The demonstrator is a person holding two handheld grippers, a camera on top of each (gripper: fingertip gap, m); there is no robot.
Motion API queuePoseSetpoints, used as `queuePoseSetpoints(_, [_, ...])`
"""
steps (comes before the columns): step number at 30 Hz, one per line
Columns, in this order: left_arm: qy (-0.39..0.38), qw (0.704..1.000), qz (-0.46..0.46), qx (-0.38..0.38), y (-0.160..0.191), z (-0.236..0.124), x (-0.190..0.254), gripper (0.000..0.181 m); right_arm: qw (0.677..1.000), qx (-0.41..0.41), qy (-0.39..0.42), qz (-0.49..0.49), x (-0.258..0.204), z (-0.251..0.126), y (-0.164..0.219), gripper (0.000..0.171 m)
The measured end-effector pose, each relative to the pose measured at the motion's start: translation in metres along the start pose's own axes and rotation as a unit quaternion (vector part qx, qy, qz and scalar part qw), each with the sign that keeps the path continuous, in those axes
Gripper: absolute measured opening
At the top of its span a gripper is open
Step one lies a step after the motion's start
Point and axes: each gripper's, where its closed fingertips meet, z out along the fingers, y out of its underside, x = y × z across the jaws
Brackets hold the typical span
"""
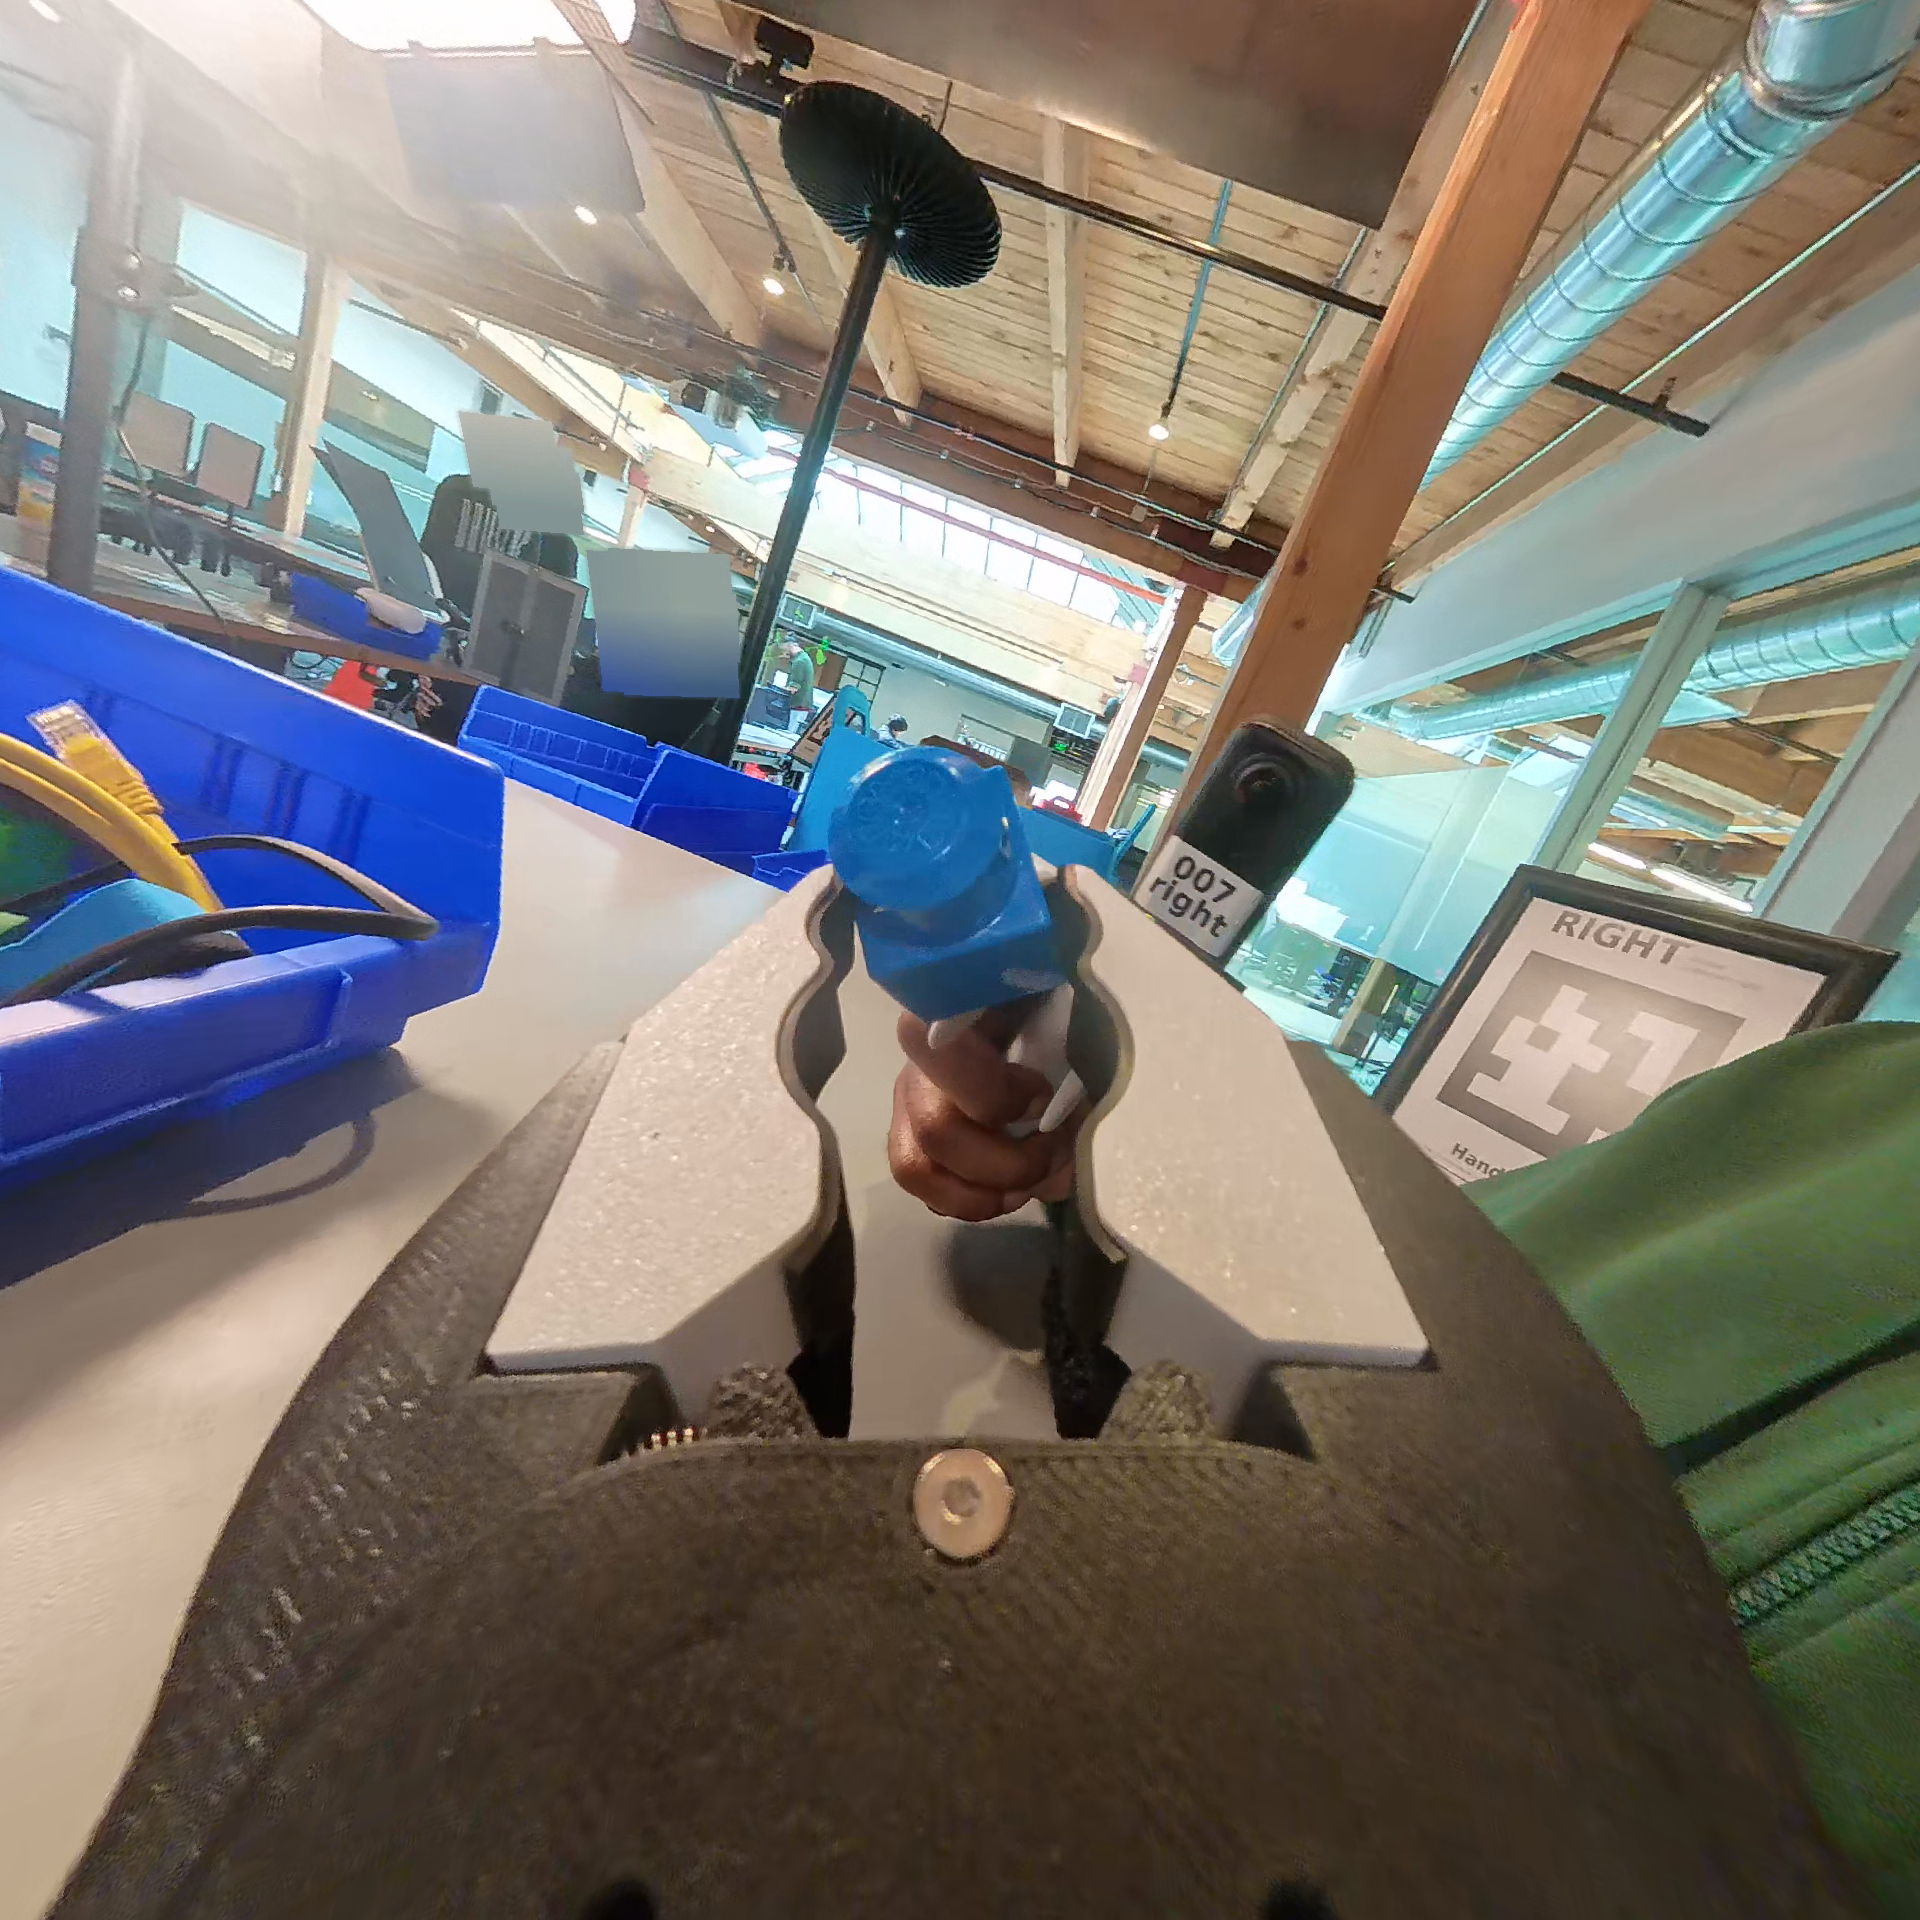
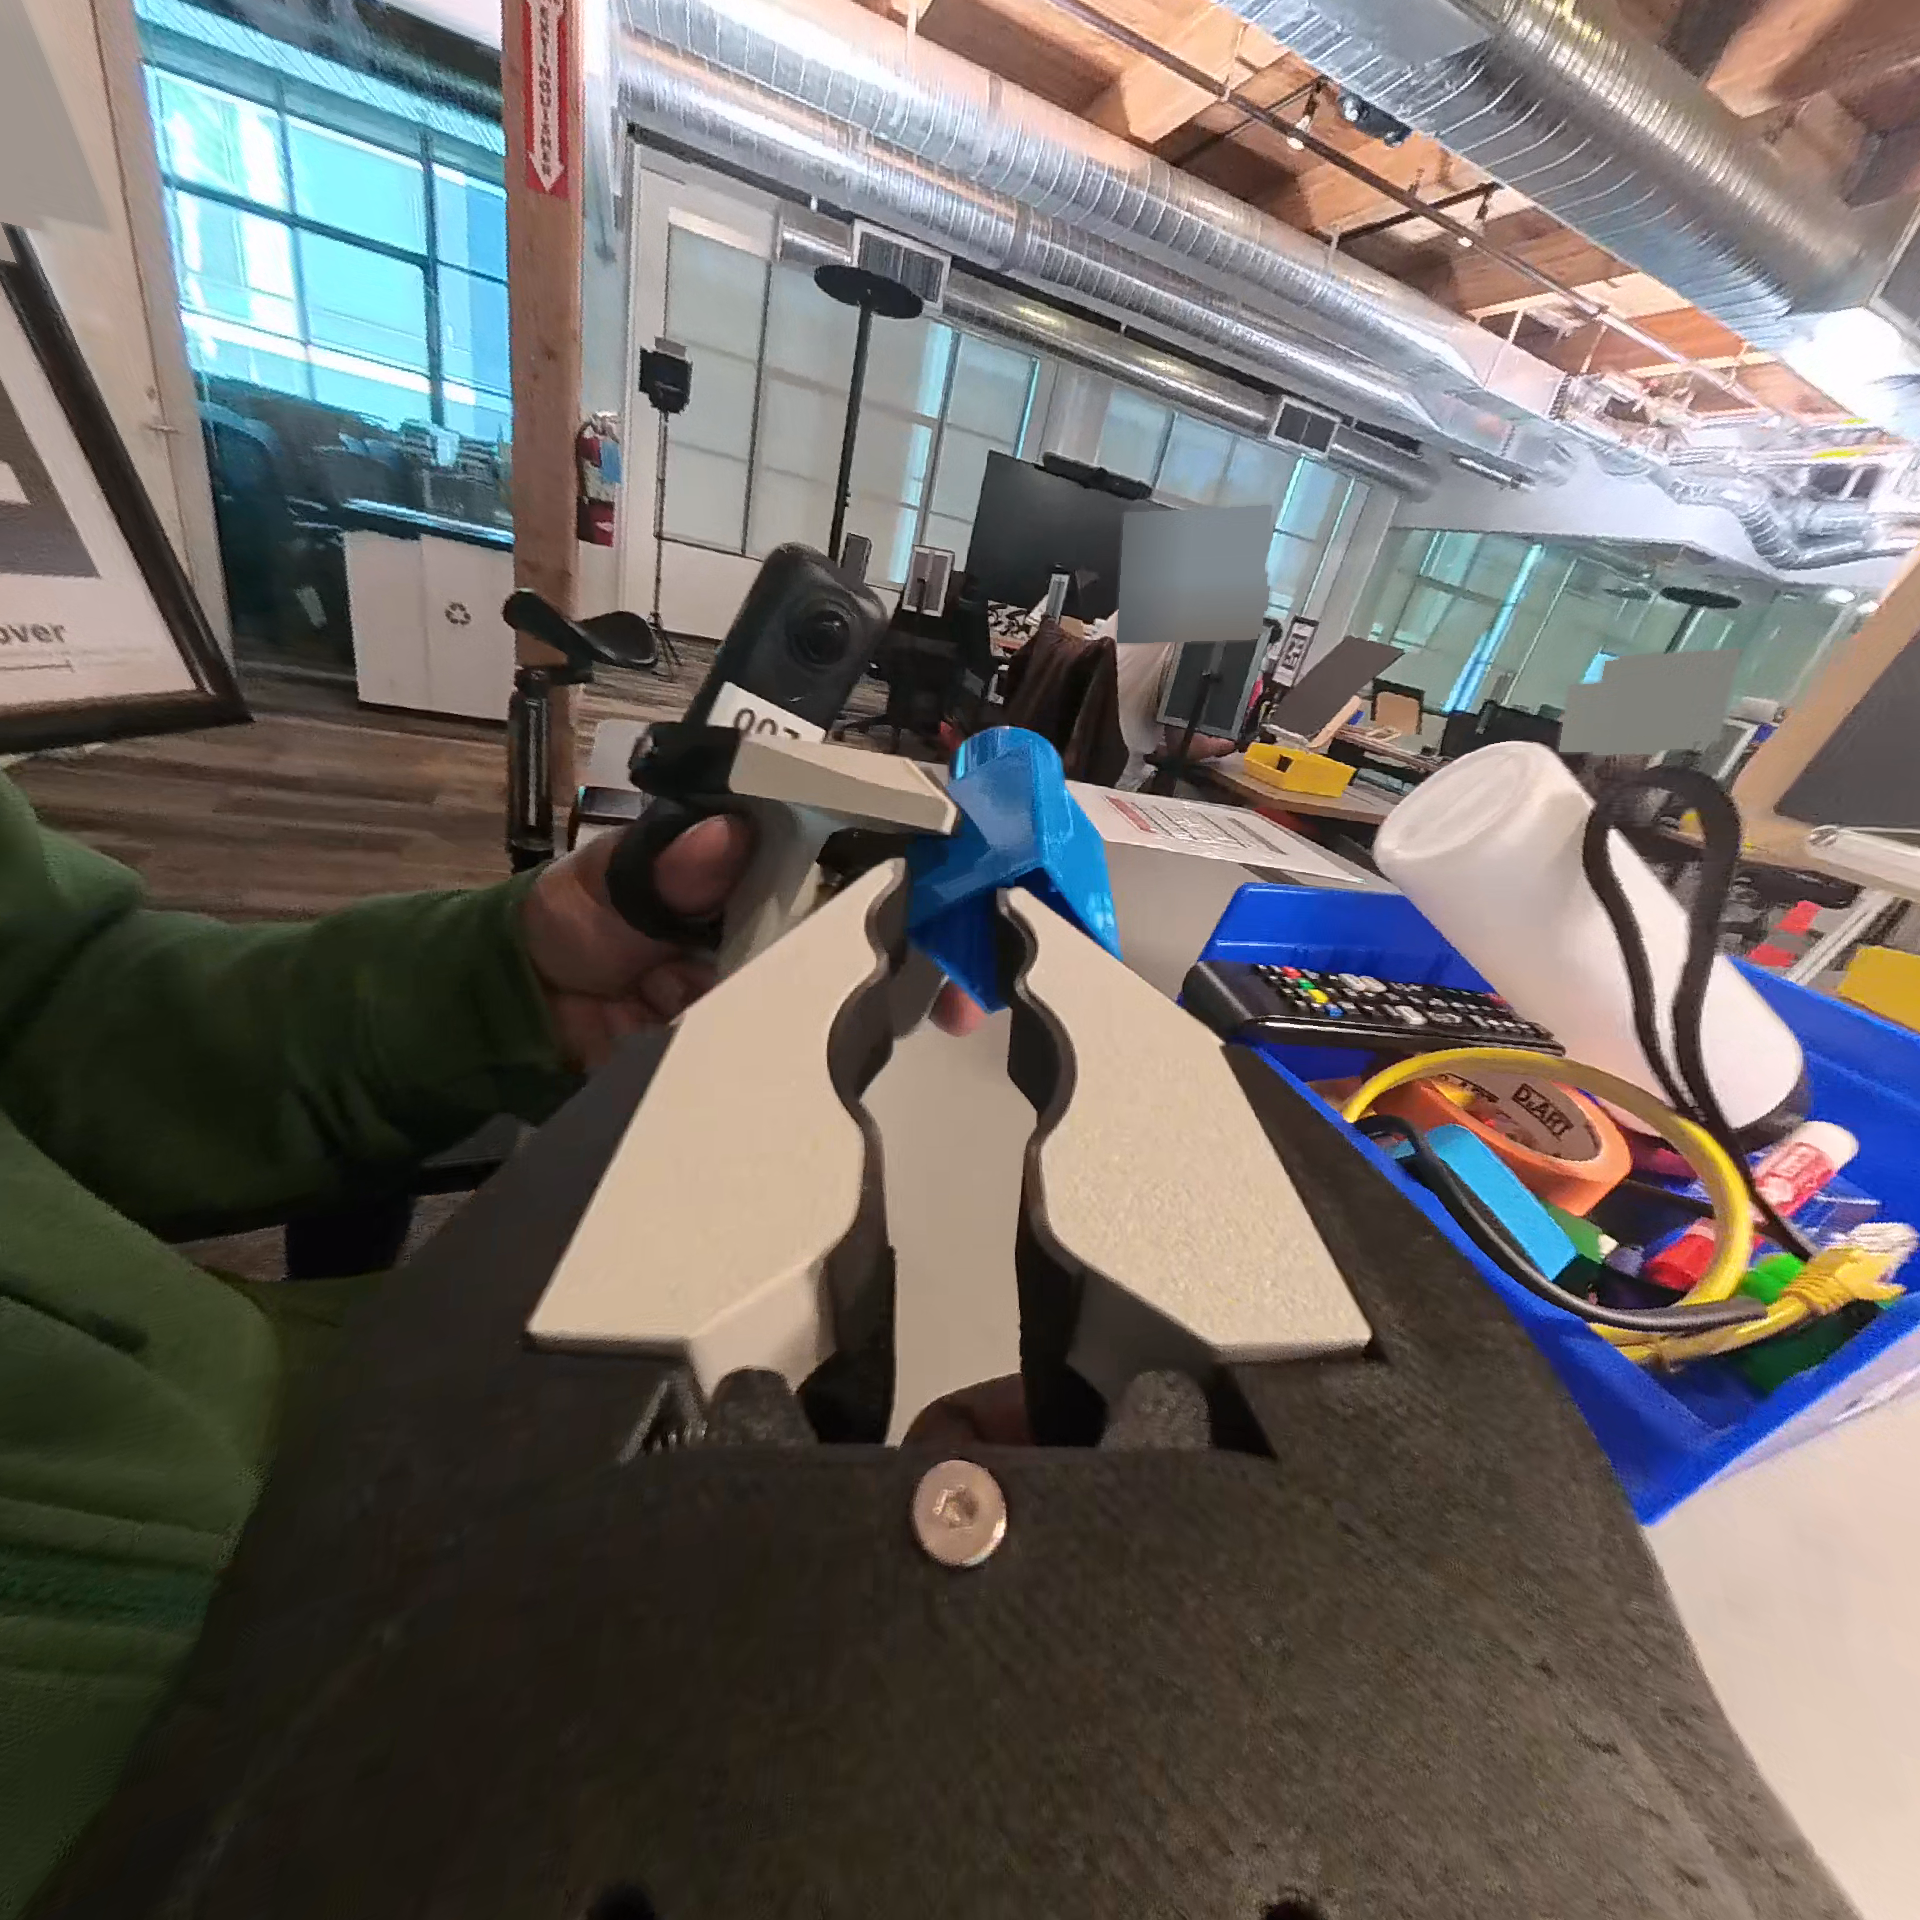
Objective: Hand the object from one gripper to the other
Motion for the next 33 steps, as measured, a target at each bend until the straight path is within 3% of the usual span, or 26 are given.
queuePoseSetpoints(2, [-0.007, 1.0, -0.007, 0.003, -0.001, 0.0, -0.003, 0.038, 0.999, -0.005, 0.015, -0.033, 0.001, 0.001, 0.001, 0.009])
queuePoseSetpoints(8, [-0.017, 0.999, -0.048, -0.002, 0.0, 0.0, -0.011, 0.059, 0.984, -0.046, 0.06, -0.162, 0.001, 0.007, 0.015, 0.006])
queuePoseSetpoints(23, [0.027, 0.985, -0.172, -0.007, 0.001, -0.003, -0.013, 0.05, 0.93, -0.07, 0.124, -0.339, 0.005, 0.011, 0.023, 0.005])
queuePoseSetpoints(28, [0.03, 0.986, -0.166, 0.012, -0.005, -0.007, -0.013, 0.037, 0.929, -0.072, 0.133, -0.337, 0.008, 0.011, 0.023, 0.006])
queuePoseSetpoints(33, [0.008, 0.993, -0.109, 0.035, -0.013, -0.01, -0.014, 0.037, 0.963, -0.055, 0.095, -0.247, 0.003, 0.01, 0.019, 0.015])
